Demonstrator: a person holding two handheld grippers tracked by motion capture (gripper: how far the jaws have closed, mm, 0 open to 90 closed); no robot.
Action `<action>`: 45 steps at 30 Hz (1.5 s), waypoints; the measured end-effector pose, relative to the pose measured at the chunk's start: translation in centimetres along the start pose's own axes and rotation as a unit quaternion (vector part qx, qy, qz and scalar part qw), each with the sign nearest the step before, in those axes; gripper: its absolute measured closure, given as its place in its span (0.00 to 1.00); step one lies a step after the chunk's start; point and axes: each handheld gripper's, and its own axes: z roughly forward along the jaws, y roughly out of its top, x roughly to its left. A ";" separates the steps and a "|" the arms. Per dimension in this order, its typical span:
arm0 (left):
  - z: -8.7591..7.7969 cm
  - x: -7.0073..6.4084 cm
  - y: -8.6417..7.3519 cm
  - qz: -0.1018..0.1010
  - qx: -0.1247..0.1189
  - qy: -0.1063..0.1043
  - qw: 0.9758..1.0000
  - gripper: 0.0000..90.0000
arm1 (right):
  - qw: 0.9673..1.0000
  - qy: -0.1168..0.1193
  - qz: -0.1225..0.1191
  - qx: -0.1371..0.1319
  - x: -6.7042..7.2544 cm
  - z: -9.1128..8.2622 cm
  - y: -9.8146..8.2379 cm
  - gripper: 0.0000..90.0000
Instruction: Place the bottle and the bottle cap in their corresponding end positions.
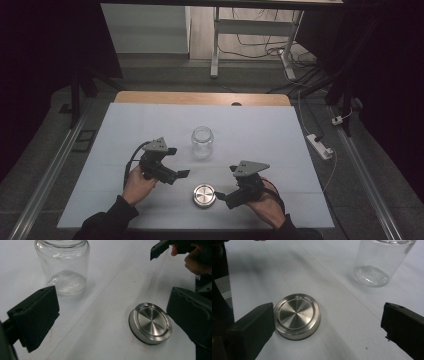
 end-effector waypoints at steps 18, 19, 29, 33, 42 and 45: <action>-2.8 -1.8 -2.5 -0.007 0.009 0.015 1.000 0.00 | 0.999 -0.040 0.013 -0.004 -0.7 -2.4 -1.1 0.00; -2.9 -1.8 -2.7 -0.006 0.013 0.016 1.000 0.00 | 0.999 -0.044 0.014 -0.004 -0.8 -2.6 -1.2 0.00; -4.6 -2.5 -4.6 -0.020 0.012 0.028 0.999 0.00 | 0.997 -0.072 0.035 -0.011 -1.4 -4.7 -2.4 0.00; -5.8 -2.6 -5.5 -0.028 0.004 0.039 0.999 0.00 | 0.996 -0.082 0.042 -0.009 -1.6 -5.4 -3.0 0.00; -7.7 -3.0 -7.1 -0.038 -0.003 0.072 0.997 0.00 | 0.993 -0.105 0.055 -0.008 -1.8 -6.8 -4.1 0.00; -8.4 -3.0 -7.8 -0.045 -0.009 0.084 0.995 0.00 | 0.992 -0.114 0.061 -0.009 -2.0 -7.4 -4.5 0.00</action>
